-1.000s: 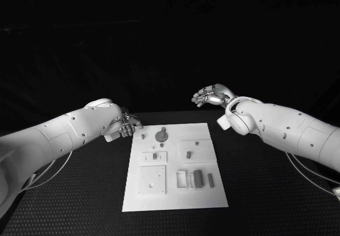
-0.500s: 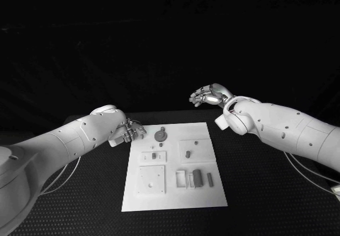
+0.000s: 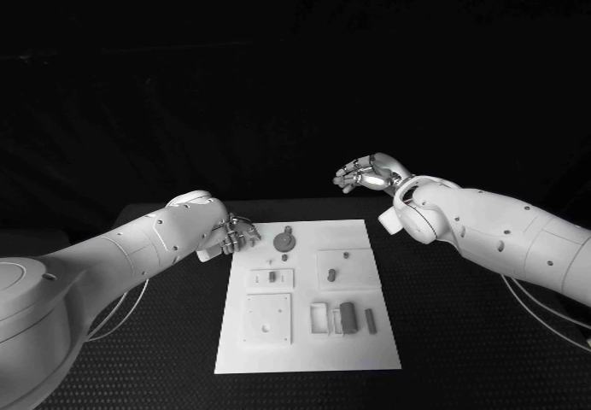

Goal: Assemble the parts on the task board

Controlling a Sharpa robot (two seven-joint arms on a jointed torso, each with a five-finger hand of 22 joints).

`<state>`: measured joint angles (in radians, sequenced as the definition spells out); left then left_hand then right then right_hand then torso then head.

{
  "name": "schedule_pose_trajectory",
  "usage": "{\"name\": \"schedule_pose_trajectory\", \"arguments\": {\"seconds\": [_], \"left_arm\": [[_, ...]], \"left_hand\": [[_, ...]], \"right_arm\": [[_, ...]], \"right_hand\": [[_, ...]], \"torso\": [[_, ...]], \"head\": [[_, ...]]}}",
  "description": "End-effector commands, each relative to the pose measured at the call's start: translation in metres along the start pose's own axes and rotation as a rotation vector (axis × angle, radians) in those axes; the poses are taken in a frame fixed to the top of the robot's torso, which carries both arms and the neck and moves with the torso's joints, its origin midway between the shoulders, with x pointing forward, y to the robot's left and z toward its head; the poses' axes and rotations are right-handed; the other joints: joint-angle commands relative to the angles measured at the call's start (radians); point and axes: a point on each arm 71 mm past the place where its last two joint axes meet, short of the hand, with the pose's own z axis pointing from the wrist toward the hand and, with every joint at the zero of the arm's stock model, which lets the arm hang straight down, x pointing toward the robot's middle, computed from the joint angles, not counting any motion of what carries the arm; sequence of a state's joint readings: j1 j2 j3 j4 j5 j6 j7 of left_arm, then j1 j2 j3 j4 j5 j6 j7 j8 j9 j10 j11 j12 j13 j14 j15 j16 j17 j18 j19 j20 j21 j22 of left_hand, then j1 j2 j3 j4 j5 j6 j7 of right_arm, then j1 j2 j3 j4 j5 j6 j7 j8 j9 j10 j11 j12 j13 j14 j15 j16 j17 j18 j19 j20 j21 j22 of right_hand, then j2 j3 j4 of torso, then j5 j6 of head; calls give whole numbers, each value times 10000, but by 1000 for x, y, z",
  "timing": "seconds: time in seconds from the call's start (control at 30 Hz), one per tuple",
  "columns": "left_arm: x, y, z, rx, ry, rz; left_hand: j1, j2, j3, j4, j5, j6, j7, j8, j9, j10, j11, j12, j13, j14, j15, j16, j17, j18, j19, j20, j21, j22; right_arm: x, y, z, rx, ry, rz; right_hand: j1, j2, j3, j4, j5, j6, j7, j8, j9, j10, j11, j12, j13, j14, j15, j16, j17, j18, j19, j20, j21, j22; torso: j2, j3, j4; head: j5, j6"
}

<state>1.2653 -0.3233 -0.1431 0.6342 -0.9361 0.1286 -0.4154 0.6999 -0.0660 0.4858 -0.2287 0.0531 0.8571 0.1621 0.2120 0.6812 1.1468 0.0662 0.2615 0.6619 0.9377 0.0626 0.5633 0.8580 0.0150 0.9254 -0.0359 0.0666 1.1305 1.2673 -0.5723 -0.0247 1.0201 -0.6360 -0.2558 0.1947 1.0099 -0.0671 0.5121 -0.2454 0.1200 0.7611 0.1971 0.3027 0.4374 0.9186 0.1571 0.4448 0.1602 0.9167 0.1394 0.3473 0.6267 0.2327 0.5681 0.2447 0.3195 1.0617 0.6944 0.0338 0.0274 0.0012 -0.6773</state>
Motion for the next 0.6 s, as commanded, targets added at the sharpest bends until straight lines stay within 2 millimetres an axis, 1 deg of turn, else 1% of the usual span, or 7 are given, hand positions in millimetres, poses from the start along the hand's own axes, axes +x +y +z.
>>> {"name": "schedule_pose_trajectory", "arguments": {"seconds": [0.03, 0.1, 0.2, 0.27, 0.3, 0.5, 0.6], "left_arm": [[2, -5, 0, 294, 84, -5], [2, -7, 0, 324, 91, -7], [4, -10, 0, 387, 121, 6], [4, -11, 0, 383, 117, 8], [4, -11, 0, 384, 117, 9], [3, -10, 1, 294, 131, 0], [3, -9, 1, 260, 132, 67]], "left_hand": [[49, -31, 43, 26, -34, -20, 39, -28, -21, -46, 2, -38, -20, -66, 14, -7, -11, -81, -63, 3, 7, -12], [46, -25, 42, 30, -34, -12, 42, -25, -26, -43, 3, -35, -23, -65, 15, -4, -13, -80, -62, 4, 9, -13], [42, -24, 38, 32, -34, -2, 49, -23, -35, -41, 5, -33, -30, -63, 15, 1, -17, -79, -61, 6, 11, -15], [42, -21, 38, 33, -34, 3, 52, -22, -39, -39, 6, -31, -33, -63, 15, 3, -18, -78, -60, 6, 11, -16], [44, -17, 39, 32, -34, 5, 54, -21, -41, -38, 6, -30, -35, -63, 15, 4, -19, -77, -60, 6, 12, -16], [148, 117, 85, -13, -23, 162, 61, 43, -89, -15, 6, -5, -87, -51, 7, 41, -48, -66, -47, 6, 21, -25], [258, 259, 120, -77, 1, 331, 21, 118, -129, 2, -11, 20, -135, -45, 4, 72, -81, -68, -34, 5, 26, -28]], "right_arm": [[1, 1, 0, -88, 67, 30], [0, 1, 0, -85, 59, 27], [1, 1, 0, -97, 52, 27], [1, 1, 0, -101, 61, 31], [1, 2, 0, -101, 64, 32], [1, 1, 0, -95, 64, 31], [1, 2, 0, -101, 73, 34]], "right_hand": [[4, -26, -42, 40, 23, -62, 166, 33, -10, 8, 29, -60, -10, -68, 9, -69, 16, -83, -44, -2, -55, 14], [5, -27, -43, 41, 23, -62, 167, 34, -10, 9, 29, -60, -11, -68, 9, -70, 17, -84, -45, -2, -56, 15], [7, -27, -42, 42, 23, -62, 168, 34, -12, 10, 29, -61, -13, -68, 10, -72, 19, -84, -46, -2, -58, 18], [8, -26, -42, 43, 23, -62, 169, 35, -12, 11, 29, -61, -14, -67, 10, -73, 20, -84, -46, -2, -60, 19], [9, -26, -42, 43, 23, -62, 169, 35, -13, 12, 29, -61, -14, -67, 10, -74, 20, -84, -46, -2, -60, 20], [13, -24, -41, 45, 23, -62, 170, 36, -15, 13, 29, -63, -17, -65, 11, -76, 23, -84, -46, -3, -63, 24], [13, -26, -41, 46, 23, -62, 171, 36, -16, 14, 29, -64, -18, -65, 11, -77, 25, -85, -46, -3, -64, 26]], "torso": [[-12, 6, 2], [-13, 5, 3], [-11, 2, 4], [-8, 7, -5], [-8, 8, -7], [-9, 10, 4], [-6, 10, 5]], "head": [[267, 351], [320, 433], [447, 627], [508, 695], [523, 704], [767, 805], [880, 790]]}}
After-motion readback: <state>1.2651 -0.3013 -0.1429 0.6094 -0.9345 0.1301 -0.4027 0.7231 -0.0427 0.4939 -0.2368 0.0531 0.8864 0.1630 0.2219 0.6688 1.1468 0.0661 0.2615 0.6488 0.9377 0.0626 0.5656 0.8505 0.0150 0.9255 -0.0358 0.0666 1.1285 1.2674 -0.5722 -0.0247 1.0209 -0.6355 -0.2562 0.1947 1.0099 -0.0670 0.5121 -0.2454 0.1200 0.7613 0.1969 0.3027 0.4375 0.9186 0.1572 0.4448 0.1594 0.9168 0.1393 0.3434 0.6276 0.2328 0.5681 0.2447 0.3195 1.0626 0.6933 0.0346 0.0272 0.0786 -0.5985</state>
